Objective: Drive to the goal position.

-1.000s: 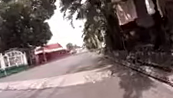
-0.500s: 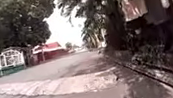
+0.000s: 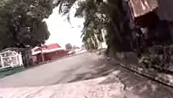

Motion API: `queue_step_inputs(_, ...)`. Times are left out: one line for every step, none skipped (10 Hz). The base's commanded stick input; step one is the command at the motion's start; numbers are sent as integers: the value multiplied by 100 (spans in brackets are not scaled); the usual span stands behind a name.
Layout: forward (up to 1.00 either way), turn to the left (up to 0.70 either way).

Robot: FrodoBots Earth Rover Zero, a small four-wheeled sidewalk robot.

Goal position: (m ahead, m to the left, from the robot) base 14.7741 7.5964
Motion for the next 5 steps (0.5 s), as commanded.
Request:
queue_step_inputs(70,0)
queue_step_inputs(70,3)
queue_step_inputs(70,32)
queue_step_inputs(70,35)
queue_step_inputs(70,18)
